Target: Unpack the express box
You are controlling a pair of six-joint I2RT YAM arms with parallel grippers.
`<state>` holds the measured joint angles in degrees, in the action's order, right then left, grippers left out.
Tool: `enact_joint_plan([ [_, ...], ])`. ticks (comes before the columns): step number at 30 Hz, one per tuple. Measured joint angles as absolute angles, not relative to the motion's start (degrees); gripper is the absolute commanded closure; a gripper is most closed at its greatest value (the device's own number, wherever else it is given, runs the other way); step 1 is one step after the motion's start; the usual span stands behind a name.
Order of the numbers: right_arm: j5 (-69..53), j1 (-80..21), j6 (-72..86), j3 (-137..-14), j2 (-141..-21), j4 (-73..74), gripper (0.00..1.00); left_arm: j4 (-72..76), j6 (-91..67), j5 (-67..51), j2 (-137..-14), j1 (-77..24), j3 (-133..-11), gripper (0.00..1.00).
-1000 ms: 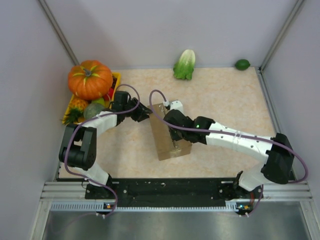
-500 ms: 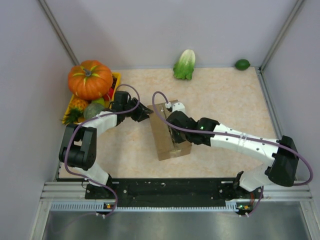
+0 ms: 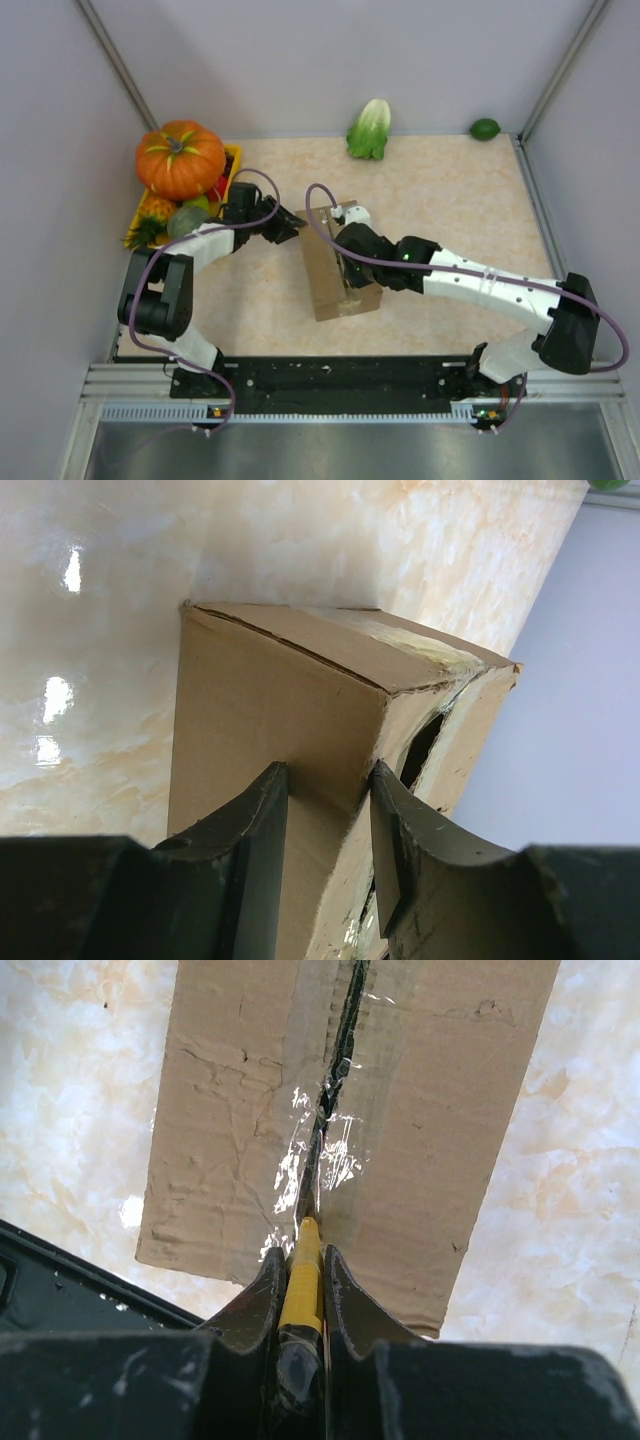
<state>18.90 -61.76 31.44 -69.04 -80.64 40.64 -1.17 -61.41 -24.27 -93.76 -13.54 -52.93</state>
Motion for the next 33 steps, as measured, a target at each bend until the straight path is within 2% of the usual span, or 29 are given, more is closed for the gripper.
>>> enact_joint_plan([
  [3, 19.0, -61.8, 31.6, -69.4, -80.7, 41.1, 1.0, -0.3, -61.4, -24.4, -93.6, -13.5, -52.4, 0.75],
  [6, 19.2, -61.9, 31.7, -70.7, -81.2, 42.1, 1.0, 0.5, -61.2, -24.4, -93.2, -13.5, -51.7, 0.63],
  [7, 19.4, -62.0, 31.7, -71.0, -81.6, 42.5, 1.0, 0.9, -61.0, -24.4, -93.0, -13.5, -51.4, 0.55],
  [9, 19.7, -62.3, 31.7, -71.4, -82.3, 42.7, 1.0, 1.5, -59.9, -24.6, -92.7, -13.5, -51.0, 0.47],
  [10, 19.9, -62.3, 31.8, -71.4, -82.6, 42.7, 1.0, 1.8, -59.2, -24.8, -92.6, -13.5, -50.9, 0.39],
  [14, 20.1, -62.6, 31.8, -71.4, -83.7, 42.6, 1.0, 1.9, -56.4, -25.5, -92.0, -13.4, -49.5, 0.26],
  [25, 21.0, -62.8, 31.0, -72.2, -87.2, 39.1, 1.0, -0.1, -49.5, -34.5, -85.4, -14.0, -43.0, 0.25],
  [33, 20.9, -60.5, 27.8, -75.9, -90.9, 35.5, 1.0, -1.2, -50.7, -37.3, -82.9, -14.7, -39.0, 0.34],
])
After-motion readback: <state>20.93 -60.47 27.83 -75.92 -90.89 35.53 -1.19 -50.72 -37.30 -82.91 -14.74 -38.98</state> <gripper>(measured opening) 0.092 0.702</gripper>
